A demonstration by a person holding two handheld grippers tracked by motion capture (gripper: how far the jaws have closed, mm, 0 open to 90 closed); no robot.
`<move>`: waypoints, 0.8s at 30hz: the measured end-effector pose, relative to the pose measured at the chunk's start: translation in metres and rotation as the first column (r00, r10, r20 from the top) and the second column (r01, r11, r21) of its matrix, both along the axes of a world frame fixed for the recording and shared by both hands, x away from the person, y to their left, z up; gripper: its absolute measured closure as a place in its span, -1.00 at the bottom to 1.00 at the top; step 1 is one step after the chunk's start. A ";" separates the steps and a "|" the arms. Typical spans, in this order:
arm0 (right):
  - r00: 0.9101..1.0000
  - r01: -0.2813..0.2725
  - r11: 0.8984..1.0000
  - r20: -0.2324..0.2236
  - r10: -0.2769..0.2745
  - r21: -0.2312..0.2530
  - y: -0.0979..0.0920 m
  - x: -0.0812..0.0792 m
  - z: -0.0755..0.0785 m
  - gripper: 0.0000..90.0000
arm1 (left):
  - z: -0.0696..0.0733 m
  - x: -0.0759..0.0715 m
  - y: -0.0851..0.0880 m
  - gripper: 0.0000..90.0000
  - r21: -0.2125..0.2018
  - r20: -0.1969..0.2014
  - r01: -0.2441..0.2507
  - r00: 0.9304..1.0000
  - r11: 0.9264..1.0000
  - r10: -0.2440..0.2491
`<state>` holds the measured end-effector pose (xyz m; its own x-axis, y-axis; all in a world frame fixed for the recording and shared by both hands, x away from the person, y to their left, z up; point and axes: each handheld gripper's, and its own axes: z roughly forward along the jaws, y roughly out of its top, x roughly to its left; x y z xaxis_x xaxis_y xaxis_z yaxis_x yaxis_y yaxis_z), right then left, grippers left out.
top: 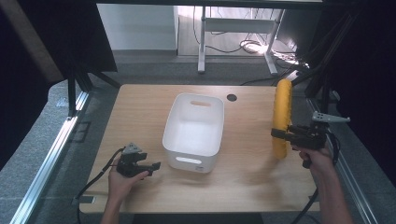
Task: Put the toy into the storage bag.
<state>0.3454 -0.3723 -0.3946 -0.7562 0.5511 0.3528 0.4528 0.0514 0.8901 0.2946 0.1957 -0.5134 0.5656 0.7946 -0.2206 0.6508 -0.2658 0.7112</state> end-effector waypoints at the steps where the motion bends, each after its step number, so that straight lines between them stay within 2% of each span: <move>1: 1.000 0.004 1.000 0.007 -0.004 0.000 0.000 0.000 0.001 0.15 | 0.000 0.000 0.000 -0.46 0.000 0.000 0.000 1.000 1.000 0.000; 6: 1.000 0.018 1.000 0.021 -0.018 0.015 0.002 -0.002 0.004 0.15 | 0.000 0.000 -0.001 -0.46 0.002 0.001 0.004 1.000 1.000 -0.004; 12: 0.998 0.049 0.999 0.047 -0.049 0.004 0.009 -0.003 0.006 0.15 | -0.001 0.001 -0.002 -0.46 0.005 0.000 0.007 1.000 1.000 -0.007; 15: 0.994 0.080 0.997 0.070 -0.081 0.007 0.019 -0.004 0.008 0.15 | -0.001 0.001 -0.003 -0.46 0.006 -0.001 0.008 1.000 1.000 -0.008; 20: 0.985 0.130 0.991 0.111 -0.133 0.033 0.034 -0.005 0.012 0.14 | -0.001 0.001 -0.003 -0.46 0.002 -0.002 0.008 1.000 1.000 -0.008; 24: 0.973 0.165 0.985 0.152 -0.171 0.049 0.047 -0.007 0.015 0.14 | -0.001 0.001 -0.003 -0.46 0.004 0.000 0.008 1.000 1.000 -0.008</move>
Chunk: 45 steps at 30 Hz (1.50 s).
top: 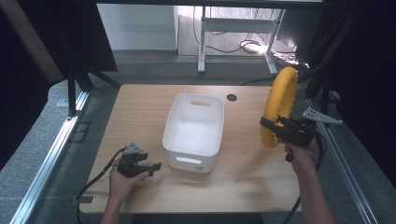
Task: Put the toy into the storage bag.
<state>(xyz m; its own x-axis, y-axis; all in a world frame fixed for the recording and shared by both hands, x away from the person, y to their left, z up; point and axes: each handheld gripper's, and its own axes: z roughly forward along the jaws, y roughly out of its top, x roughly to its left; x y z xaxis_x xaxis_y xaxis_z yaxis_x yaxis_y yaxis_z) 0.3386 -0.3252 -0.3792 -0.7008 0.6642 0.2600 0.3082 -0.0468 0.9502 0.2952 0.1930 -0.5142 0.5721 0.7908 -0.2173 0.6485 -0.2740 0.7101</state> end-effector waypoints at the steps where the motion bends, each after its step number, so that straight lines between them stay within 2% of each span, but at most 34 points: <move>1: 1.000 0.015 1.000 0.014 -0.015 0.003 0.004 -0.001 0.001 0.14 | 0.000 0.000 0.000 -0.46 0.000 0.000 0.000 1.000 1.000 0.000; 6: 0.996 0.051 0.999 0.068 -0.052 0.013 0.020 -0.002 0.008 0.14 | 0.000 0.000 0.000 -0.46 0.000 -0.003 0.002 1.000 1.000 -0.002; 12: 0.987 0.088 0.996 0.129 -0.091 0.029 0.040 -0.004 0.016 0.14 | 0.000 0.000 0.000 -0.46 0.004 -0.004 0.009 1.000 1.000 -0.009; 19: 0.979 0.089 0.995 0.181 -0.096 0.043 0.064 -0.007 0.023 0.14 | 0.000 0.000 0.000 -0.46 0.003 -0.001 0.010 1.000 1.000 -0.010; 23: 0.968 0.109 0.993 0.224 -0.115 0.042 0.079 -0.010 0.027 0.14 | 0.000 0.000 0.000 -0.46 0.003 -0.001 0.010 1.000 1.000 -0.010; 25: 0.965 0.112 0.993 0.234 -0.117 0.038 0.082 -0.010 0.028 0.14 | 0.000 0.000 0.000 -0.46 0.004 -0.002 0.011 1.000 1.000 -0.011; 26: 0.959 0.120 0.992 0.254 -0.125 0.037 0.091 -0.011 0.030 0.14 | -0.001 0.000 0.000 -0.46 0.002 -0.001 0.012 1.000 1.000 -0.012; 34: 0.948 0.110 0.993 0.297 -0.117 0.040 0.114 -0.014 0.037 0.13 | 0.000 0.001 0.000 -0.46 0.003 -0.001 0.014 1.000 1.000 -0.014; 45: 0.945 0.107 0.994 0.307 -0.111 0.029 0.128 -0.014 0.039 0.13 | -0.001 0.001 -0.001 -0.46 0.001 -0.005 0.014 1.000 1.000 -0.014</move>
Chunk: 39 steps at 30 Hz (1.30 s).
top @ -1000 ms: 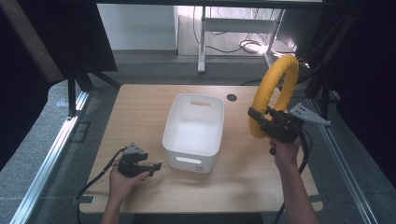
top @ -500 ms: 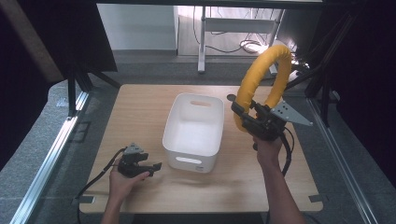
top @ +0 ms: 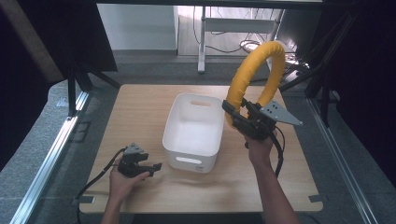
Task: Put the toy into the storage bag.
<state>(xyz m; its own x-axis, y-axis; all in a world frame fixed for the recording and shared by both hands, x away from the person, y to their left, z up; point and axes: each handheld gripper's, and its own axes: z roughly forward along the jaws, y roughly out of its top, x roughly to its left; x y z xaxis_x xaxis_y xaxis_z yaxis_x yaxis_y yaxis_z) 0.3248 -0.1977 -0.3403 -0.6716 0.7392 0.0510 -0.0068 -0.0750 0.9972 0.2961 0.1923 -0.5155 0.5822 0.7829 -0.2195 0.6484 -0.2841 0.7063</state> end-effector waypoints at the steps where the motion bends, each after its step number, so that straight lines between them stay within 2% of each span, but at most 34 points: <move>1: 1.000 0.000 1.000 -0.001 0.000 0.002 0.001 0.000 0.001 0.13 | 0.000 0.000 0.000 -0.46 -0.001 -0.001 0.001 1.000 1.000 -0.001; 12: 0.998 -0.007 1.000 0.060 0.008 -0.020 0.022 -0.002 0.017 0.13 | 0.000 0.000 -0.001 -0.46 -0.002 -0.003 0.000 1.000 1.000 0.000; 18: 0.997 -0.029 0.999 0.075 0.032 -0.036 0.038 -0.003 0.023 0.13 | 0.000 0.000 0.000 -0.46 -0.004 -0.003 -0.003 1.000 1.000 0.003; 39: 0.992 -0.107 0.993 0.059 0.110 -0.053 0.083 0.002 0.017 0.13 | -0.001 0.000 -0.001 -0.47 -0.004 -0.011 0.002 1.000 1.000 -0.002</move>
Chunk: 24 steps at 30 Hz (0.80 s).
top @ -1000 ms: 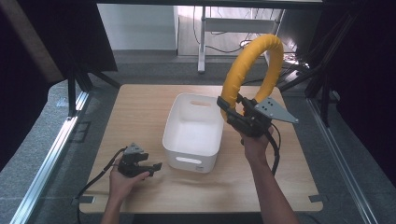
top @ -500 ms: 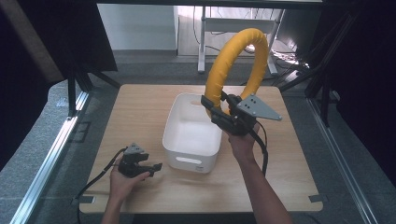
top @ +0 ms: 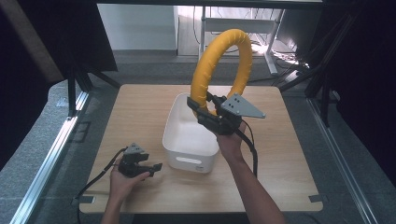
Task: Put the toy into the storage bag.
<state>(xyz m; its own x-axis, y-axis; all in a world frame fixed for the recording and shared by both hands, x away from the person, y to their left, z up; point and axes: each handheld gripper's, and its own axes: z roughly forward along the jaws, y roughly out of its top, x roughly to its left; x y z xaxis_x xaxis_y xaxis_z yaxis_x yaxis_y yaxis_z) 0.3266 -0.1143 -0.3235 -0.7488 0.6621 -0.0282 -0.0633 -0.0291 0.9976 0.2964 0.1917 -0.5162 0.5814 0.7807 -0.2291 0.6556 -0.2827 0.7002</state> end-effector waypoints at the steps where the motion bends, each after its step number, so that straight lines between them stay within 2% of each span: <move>1: 1.000 -0.001 1.000 -0.004 0.001 -0.001 0.001 0.000 0.000 0.13 | 0.000 0.000 0.000 -0.47 0.000 0.000 0.000 1.000 1.000 0.000; 2: 1.000 -0.002 1.000 -0.003 0.002 0.005 0.003 0.000 -0.001 0.13 | 0.000 0.000 0.000 -0.47 0.001 -0.001 0.002 1.000 1.000 -0.002; 3: 0.999 -0.042 0.999 -0.008 0.042 -0.018 0.003 0.001 -0.001 0.13 | 0.000 0.000 0.000 -0.47 0.001 -0.001 0.002 1.000 1.000 -0.002; 6: 0.999 -0.049 0.999 -0.011 0.049 -0.019 0.007 0.002 -0.003 0.13 | 0.000 0.000 0.000 -0.47 -0.001 0.000 -0.002 1.000 1.000 0.002; 7: 1.000 -0.018 1.000 -0.007 0.018 -0.009 0.010 0.002 -0.003 0.13 | 0.000 0.000 0.000 -0.47 -0.001 0.001 -0.002 1.000 1.000 0.002; 8: 0.999 -0.053 0.998 -0.012 0.053 -0.021 0.009 0.003 -0.004 0.13 | 0.000 0.000 0.000 -0.47 -0.001 0.000 -0.002 1.000 1.000 0.002; 24: 0.997 -0.070 0.998 -0.027 0.070 -0.009 0.028 0.000 -0.009 0.13 | 0.000 0.000 0.000 -0.46 -0.007 -0.001 -0.003 1.000 1.000 0.003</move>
<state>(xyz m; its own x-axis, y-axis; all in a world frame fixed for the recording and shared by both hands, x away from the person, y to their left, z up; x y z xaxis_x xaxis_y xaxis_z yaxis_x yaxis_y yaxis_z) 0.3261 -0.0867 -0.3321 -0.7938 0.6080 -0.0137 -0.0348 -0.0229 0.9991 0.2965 0.1916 -0.5160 0.5791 0.7806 -0.2353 0.6568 -0.2757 0.7018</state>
